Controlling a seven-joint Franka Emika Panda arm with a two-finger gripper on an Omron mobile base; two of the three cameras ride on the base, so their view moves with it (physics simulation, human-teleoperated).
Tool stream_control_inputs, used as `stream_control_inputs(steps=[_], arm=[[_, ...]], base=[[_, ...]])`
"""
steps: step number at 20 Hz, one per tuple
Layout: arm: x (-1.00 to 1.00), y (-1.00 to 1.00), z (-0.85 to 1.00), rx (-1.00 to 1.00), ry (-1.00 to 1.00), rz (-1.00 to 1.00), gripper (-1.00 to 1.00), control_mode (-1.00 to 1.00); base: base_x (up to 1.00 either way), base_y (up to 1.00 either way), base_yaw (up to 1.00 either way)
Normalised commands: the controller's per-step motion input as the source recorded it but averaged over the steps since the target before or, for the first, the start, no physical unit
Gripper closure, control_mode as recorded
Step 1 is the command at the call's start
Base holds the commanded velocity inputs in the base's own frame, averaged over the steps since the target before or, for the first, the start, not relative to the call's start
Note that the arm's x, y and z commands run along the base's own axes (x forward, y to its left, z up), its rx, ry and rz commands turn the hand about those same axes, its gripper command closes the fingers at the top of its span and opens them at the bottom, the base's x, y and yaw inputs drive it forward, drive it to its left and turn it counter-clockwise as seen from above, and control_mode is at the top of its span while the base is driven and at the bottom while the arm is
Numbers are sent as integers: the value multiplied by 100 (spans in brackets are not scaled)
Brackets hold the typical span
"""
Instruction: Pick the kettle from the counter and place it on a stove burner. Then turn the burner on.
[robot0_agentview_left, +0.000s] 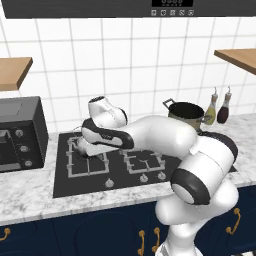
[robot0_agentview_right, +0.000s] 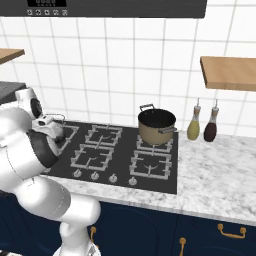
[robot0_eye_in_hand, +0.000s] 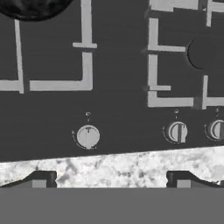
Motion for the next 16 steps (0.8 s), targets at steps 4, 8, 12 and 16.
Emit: stream_control_inputs(steps=[4,8,12,16], arm=[[40,-67,-89,1,4,-19,-100,-100],[6,-1,-39,1,6,-5,-100,-100],[-1,69,-54,3,-3,-1,-100,-100],[0,62,-6,1,-1,0,-100,-100]], base=[[0,0,0],[0,0,0],[0,0,0],[0,0,0]])
